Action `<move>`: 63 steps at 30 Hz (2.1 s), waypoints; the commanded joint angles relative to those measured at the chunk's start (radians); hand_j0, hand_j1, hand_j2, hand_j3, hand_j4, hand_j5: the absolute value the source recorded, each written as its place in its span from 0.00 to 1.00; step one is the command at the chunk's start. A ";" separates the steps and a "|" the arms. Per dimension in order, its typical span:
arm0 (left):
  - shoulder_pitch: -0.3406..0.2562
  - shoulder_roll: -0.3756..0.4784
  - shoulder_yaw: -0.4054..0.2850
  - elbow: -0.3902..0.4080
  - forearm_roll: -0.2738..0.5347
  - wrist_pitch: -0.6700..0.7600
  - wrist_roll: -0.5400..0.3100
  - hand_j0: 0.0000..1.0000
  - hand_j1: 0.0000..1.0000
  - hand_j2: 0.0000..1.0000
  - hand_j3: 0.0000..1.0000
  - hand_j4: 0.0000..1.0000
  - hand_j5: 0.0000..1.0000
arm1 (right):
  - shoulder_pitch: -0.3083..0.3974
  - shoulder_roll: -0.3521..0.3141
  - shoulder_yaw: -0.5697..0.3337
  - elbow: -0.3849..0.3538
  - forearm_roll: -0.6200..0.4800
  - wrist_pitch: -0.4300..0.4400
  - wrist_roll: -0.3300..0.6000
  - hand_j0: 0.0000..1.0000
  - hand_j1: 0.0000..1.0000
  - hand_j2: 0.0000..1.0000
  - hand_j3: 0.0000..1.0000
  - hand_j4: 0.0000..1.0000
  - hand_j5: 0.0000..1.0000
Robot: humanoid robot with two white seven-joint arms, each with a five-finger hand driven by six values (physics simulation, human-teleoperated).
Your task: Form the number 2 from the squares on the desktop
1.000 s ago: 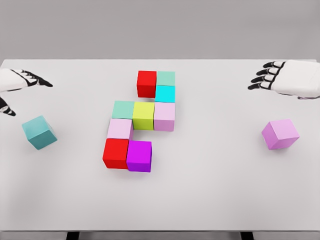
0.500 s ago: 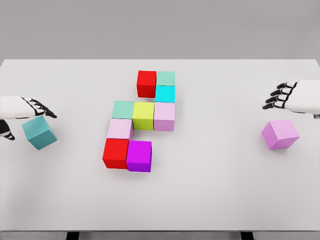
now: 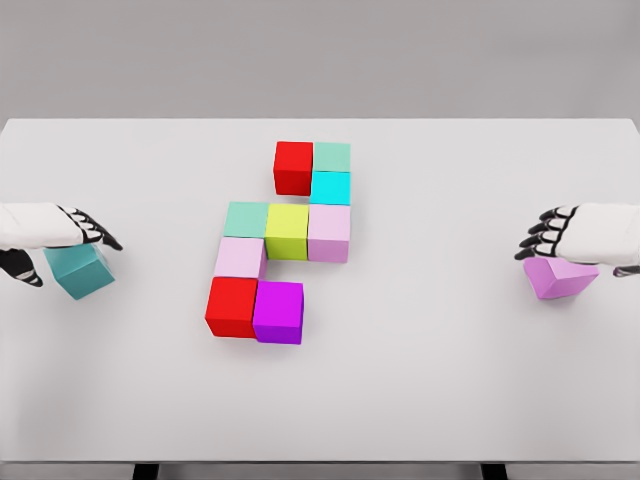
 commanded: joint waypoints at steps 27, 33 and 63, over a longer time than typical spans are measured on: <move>-0.106 -0.205 -0.020 0.077 0.216 0.022 0.007 0.45 0.45 0.45 0.45 0.45 0.45 | -0.005 0.092 0.038 0.201 -0.071 0.002 0.002 1.00 1.00 1.00 1.00 1.00 1.00; -0.167 -0.338 -0.017 0.082 0.207 0.410 0.004 0.46 0.46 0.46 0.46 0.46 0.46 | -0.005 0.105 0.039 0.216 -0.065 0.002 0.002 1.00 1.00 1.00 1.00 1.00 1.00; -0.350 -0.809 -0.011 0.507 0.219 0.924 0.044 0.49 0.49 0.49 0.49 0.49 0.49 | -0.006 0.116 0.033 0.219 -0.066 0.002 0.002 0.45 0.45 0.45 0.45 0.45 0.45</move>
